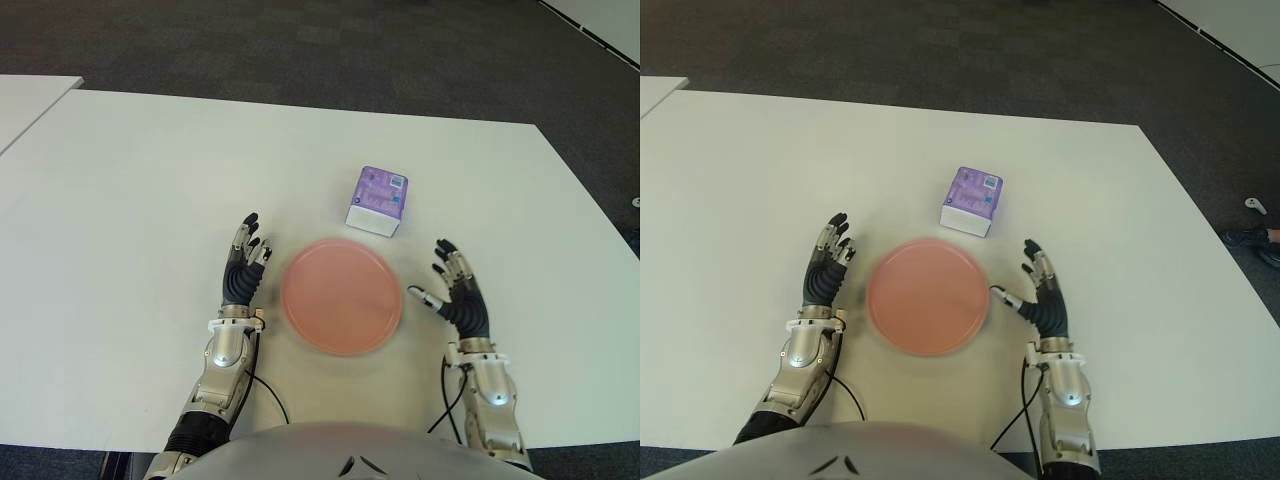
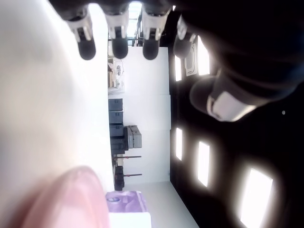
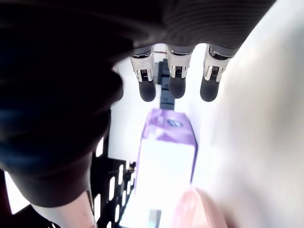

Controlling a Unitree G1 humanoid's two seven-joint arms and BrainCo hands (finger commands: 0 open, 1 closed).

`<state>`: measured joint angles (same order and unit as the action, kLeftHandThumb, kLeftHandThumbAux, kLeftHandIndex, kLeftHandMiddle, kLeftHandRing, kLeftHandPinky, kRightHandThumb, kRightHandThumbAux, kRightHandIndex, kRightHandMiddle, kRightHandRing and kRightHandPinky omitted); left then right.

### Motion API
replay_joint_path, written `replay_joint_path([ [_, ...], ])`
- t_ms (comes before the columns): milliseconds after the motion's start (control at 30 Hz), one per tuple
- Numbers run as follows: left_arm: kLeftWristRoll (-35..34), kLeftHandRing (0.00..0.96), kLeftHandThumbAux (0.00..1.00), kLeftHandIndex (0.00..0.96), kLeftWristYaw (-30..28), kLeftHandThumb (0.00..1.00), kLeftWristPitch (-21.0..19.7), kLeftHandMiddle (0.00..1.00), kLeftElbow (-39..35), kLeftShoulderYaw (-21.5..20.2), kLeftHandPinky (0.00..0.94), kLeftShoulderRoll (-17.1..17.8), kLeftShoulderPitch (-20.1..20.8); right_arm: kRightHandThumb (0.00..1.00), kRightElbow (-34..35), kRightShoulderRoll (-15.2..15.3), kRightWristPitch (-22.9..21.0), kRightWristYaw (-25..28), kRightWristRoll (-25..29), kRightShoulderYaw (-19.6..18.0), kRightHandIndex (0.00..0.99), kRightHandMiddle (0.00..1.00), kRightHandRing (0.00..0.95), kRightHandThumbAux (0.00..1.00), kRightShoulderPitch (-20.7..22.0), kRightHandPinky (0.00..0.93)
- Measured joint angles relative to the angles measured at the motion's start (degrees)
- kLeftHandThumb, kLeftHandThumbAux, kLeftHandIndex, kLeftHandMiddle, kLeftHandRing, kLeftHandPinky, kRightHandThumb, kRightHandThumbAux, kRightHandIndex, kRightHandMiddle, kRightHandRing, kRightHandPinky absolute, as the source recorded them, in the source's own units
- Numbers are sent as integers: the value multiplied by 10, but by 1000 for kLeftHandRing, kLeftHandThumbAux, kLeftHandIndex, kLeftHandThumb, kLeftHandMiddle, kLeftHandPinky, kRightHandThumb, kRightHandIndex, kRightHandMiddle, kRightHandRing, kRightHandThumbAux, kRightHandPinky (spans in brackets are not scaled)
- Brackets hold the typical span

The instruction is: Put the tissue paper into the plate.

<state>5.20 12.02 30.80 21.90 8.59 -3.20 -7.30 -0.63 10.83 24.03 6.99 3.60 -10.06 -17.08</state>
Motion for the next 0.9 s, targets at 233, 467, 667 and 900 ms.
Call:
replay_joint_path([
  [233,4,0,491,0,0,0,-4,0,-10,10,0,1,-3,116,112,80,-86,-3,25,-95,0,0,0,730,43,0],
  [467,-1,0,500,0,-1,0,-1,0,-7,10,0,1,-2,159,257,148,-229,-54,17,-149,0,0,0,695,149,0],
  [667,-2,0,494,0,-3,0,-1,0,17,12,0,1,15,193,277,155,-247,-77,-47,-88,0,0,0,643,274,0],
  [900,-3,0,477,0,-3,0,-1,0,18,12,0,1,21,396,225,162,-245,-46,-58,-65,0,0,0,662,323,0],
])
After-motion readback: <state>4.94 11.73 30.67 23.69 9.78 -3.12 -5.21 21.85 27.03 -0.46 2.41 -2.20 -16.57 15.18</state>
